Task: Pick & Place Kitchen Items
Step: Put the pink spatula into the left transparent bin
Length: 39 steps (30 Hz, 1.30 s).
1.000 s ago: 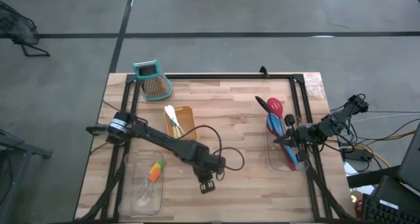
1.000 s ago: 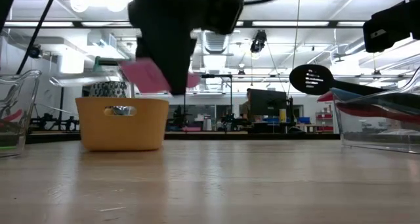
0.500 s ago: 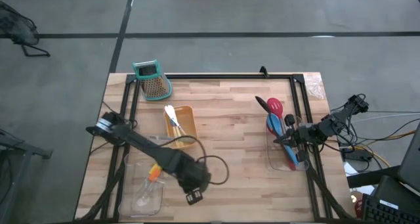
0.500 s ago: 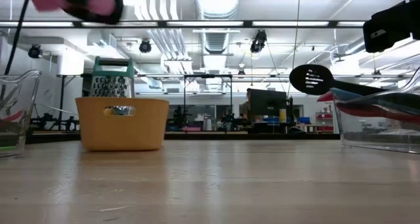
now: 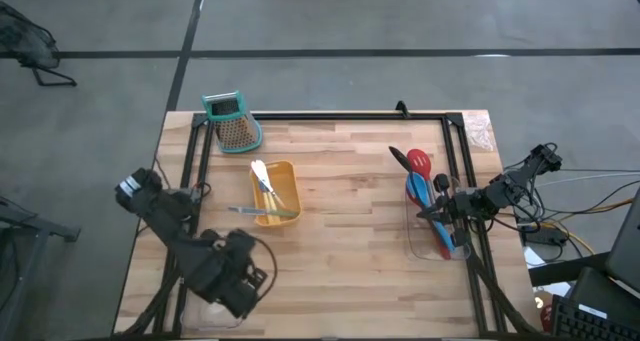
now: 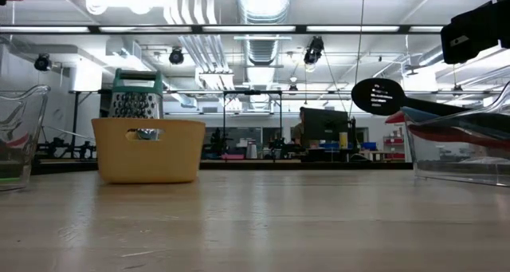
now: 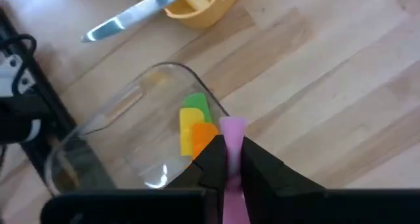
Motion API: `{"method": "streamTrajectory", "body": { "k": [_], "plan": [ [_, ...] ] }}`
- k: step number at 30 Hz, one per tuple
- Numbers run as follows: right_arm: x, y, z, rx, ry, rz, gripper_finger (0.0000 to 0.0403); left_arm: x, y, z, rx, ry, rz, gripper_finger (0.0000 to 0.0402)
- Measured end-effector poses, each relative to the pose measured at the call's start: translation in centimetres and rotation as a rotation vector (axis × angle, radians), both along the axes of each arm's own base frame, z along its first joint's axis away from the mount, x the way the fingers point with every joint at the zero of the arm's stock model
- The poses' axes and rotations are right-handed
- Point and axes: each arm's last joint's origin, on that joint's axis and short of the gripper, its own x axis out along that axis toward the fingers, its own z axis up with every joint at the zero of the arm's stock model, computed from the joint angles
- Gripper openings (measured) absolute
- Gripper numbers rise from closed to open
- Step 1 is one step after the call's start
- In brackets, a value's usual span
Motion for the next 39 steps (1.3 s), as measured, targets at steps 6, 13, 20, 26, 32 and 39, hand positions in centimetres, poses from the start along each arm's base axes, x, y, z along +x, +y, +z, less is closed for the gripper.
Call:
{"method": "streamTrajectory", "body": {
  "k": [6, 13, 20, 26, 32, 39],
  "plan": [
    [0.0, 0.0, 0.0, 0.001, 0.000, 0.000, 0.0008, -0.3, -1.0, -2.3, 0.008, -0.034, 0.033, 0.0036],
    [0.0, 0.0, 0.0, 0.000, 0.000, 0.000, 0.0008, -1.9, -0.1, -6.9, 0.019, 0.177, 0.175, 0.0037],
    [0.0, 0.0, 0.0, 0.000, 0.000, 0.000, 0.0008, -2.4, 0.4, -9.2, 0.023, 0.202, 0.202, 0.0041],
    [0.0, 0.0, 0.0, 0.000, 0.000, 0.000, 0.0008, -2.0, 0.5, -9.3, 0.066, 0.130, 0.165, 0.0080],
    [0.0, 0.0, 0.0, 0.001, 0.000, 0.000, 0.0008, -1.6, 0.9, -9.2, 0.124, 0.085, 0.096, 0.0143],
    [0.0, 0.0, 0.0, 0.000, 0.000, 0.000, 0.0008, -1.3, 1.2, -9.1, 0.140, 0.085, 0.047, 0.0185]
  ]
}}
